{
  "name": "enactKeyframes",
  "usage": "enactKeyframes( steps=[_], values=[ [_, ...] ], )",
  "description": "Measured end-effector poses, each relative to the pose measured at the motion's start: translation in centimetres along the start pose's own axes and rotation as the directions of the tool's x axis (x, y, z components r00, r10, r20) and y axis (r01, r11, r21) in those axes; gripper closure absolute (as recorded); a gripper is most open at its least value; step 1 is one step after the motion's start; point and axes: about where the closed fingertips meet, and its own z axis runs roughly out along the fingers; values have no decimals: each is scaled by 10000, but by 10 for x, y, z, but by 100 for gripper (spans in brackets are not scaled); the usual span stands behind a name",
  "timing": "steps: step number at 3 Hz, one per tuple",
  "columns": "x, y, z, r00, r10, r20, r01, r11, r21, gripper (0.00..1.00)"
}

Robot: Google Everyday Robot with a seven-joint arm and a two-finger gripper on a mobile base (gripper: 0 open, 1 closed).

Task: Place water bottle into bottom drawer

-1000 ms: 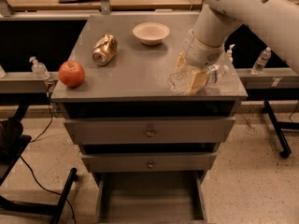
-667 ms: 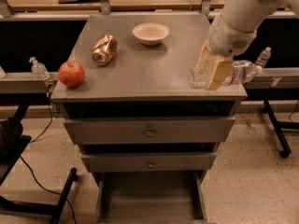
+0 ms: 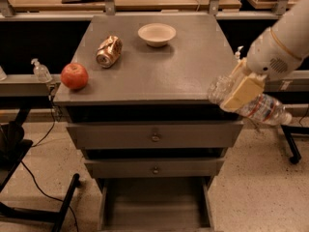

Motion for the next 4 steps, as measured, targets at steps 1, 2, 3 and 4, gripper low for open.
enactKeyframes(
  steps=[1,2,3,4],
  values=[
    [3,7,-6,9936,676,905,-673,9977,-59,100],
    [3,7,-6,9936,676,905,-673,9977,-59,100],
    [17,5,12,9803,918,1749,-917,9957,-89,100],
    [49,17,109,8576,1775,4827,-1476,9840,-997,100]
  ],
)
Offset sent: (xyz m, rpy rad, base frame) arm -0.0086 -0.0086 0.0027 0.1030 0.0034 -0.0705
